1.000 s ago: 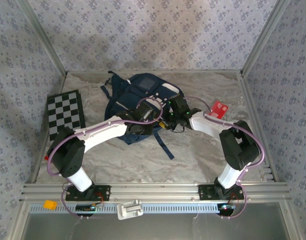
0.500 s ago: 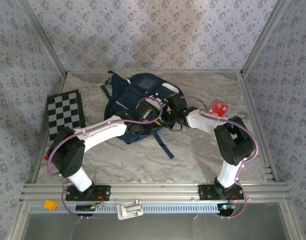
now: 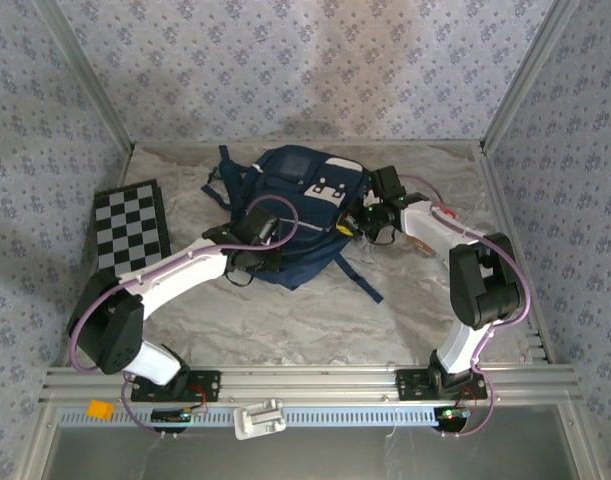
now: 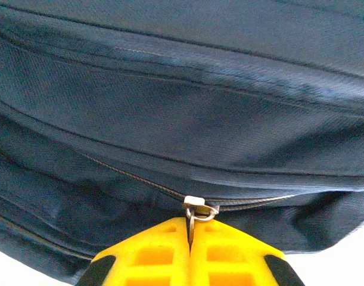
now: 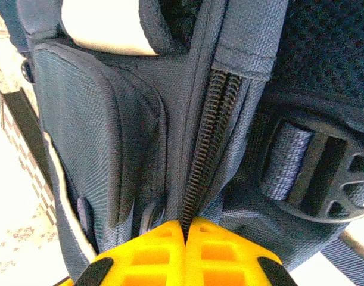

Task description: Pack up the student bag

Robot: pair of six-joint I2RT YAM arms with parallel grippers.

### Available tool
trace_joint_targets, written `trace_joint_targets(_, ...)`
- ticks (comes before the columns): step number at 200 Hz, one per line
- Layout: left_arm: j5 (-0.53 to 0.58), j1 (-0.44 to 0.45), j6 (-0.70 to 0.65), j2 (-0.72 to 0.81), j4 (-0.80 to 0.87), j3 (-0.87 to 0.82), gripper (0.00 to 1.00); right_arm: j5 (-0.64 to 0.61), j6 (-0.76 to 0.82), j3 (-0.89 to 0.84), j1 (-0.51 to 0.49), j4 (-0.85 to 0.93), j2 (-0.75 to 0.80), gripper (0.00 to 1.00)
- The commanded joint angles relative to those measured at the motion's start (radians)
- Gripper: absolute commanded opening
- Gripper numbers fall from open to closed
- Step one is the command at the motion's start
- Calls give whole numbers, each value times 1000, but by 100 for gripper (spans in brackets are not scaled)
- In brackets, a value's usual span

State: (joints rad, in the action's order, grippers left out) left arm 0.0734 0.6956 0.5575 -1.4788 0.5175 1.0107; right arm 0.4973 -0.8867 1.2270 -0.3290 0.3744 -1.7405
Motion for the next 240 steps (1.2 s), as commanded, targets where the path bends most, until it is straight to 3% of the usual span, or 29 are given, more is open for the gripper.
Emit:
trace_joint_targets(1, -11, -18, -11, 21, 98, -8, 0, -49, 80, 102, 45, 18, -37, 0)
trace_joint_targets(9, -42, -7, -7, 18, 69, -6, 0, -44, 77, 104, 32, 21, -32, 1)
trace_joint_targets(24, -43, 18, 1, 13, 31, 5, 0, -39, 67, 92, 11, 42, -7, 23)
trace_joint_targets(47, -23, 21, 28, -6, 35, 30, 0, -69, 20, -3, -27, 50, 87, 40)
trace_joint_targets(74, -34, 25, 19, -17, 15, 32, 0, -65, -95, -164, -102, -23, 190, 52)
trace_joint_targets(93, -29, 25, 17, -27, 15, 37, 0, -65, -212, -233, -180, -141, 205, 54)
trace_joint_targets(121, -30, 31, 22, -31, 14, 43, 0, -124, -282, -211, -268, -200, 174, 52)
trace_joint_targets(151, -27, 42, 21, -33, 10, 43, 0, -189, -347, -208, -296, -278, 134, 50)
trace_joint_targets(180, -29, 45, 21, -41, 5, 46, 0, -272, -311, -130, -317, -225, 65, 50)
trace_joint_targets(205, -28, 55, 22, -37, 19, 49, 0, -313, -267, -132, -289, -232, 36, 36)
trace_joint_targets(240, -7, 89, 37, -9, 65, 15, 0, -290, -130, -103, -187, -138, 21, 3)
